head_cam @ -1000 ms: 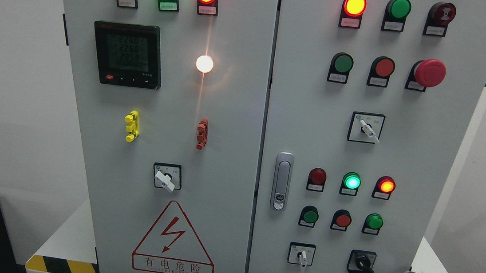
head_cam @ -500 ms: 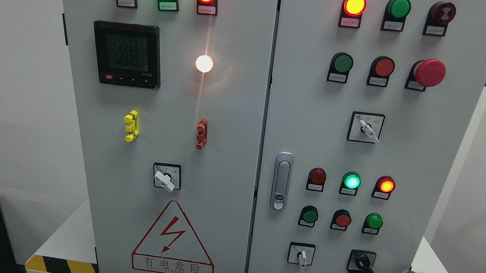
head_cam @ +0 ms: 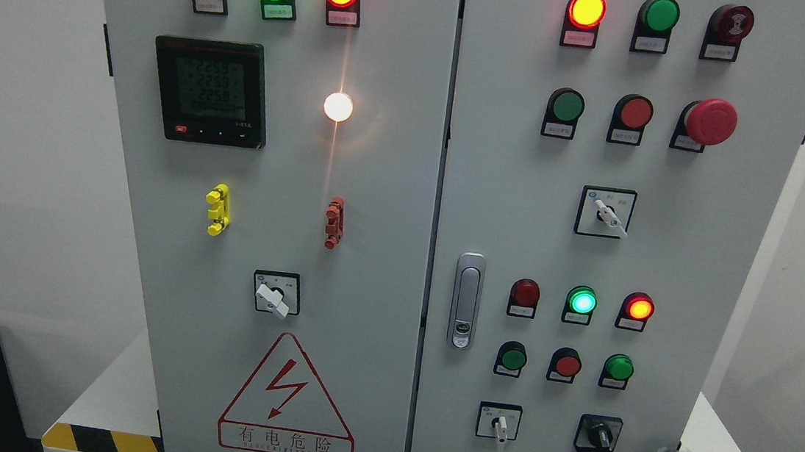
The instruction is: Flip black knob to close circuit
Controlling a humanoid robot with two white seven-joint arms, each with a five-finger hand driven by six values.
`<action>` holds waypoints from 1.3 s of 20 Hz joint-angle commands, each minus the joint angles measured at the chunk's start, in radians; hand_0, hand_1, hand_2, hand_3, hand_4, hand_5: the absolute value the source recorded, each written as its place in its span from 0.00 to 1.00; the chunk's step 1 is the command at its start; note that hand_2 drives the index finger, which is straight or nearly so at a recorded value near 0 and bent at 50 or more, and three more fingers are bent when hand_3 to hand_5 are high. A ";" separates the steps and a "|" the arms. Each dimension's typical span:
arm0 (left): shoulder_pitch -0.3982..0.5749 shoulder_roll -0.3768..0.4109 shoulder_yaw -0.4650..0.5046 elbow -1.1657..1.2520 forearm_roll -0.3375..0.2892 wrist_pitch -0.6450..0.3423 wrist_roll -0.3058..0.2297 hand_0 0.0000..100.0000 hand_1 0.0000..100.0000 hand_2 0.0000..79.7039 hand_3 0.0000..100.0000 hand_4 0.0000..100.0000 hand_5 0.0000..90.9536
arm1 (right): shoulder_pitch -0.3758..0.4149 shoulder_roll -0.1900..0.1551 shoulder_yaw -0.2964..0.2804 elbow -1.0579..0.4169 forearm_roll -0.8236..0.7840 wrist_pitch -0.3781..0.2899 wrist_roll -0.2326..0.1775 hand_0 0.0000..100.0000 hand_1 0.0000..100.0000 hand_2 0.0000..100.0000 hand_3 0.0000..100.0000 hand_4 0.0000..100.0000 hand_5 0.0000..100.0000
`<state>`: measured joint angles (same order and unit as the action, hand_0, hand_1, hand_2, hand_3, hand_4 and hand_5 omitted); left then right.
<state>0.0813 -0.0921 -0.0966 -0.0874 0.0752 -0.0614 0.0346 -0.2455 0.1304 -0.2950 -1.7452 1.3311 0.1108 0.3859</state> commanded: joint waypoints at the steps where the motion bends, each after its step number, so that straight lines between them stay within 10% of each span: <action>1: 0.000 0.000 0.000 0.000 0.000 0.000 0.001 0.12 0.56 0.00 0.00 0.00 0.00 | 0.048 0.003 0.077 -0.054 -0.098 -0.005 -0.008 0.00 0.00 0.84 1.00 0.89 0.84; 10: 0.000 0.000 0.000 0.000 0.000 0.000 0.001 0.12 0.56 0.00 0.00 0.00 0.00 | 0.164 0.002 0.105 -0.183 -0.350 -0.007 -0.061 0.00 0.00 0.59 0.88 0.78 0.63; 17: 0.000 0.000 0.000 0.000 0.000 0.000 0.001 0.12 0.56 0.00 0.00 0.00 0.00 | 0.259 -0.002 0.116 -0.252 -0.748 -0.002 -0.173 0.00 0.00 0.27 0.47 0.48 0.39; 26: 0.000 0.000 0.000 0.000 0.000 0.000 0.001 0.12 0.56 0.00 0.00 0.00 0.00 | 0.451 -0.011 0.114 -0.349 -1.122 -0.026 -0.180 0.00 0.01 0.11 0.28 0.27 0.22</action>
<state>0.0813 -0.0921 -0.0966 -0.0875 0.0752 -0.0614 0.0346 0.0940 0.1270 -0.2056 -1.9922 0.4412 0.1055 0.2073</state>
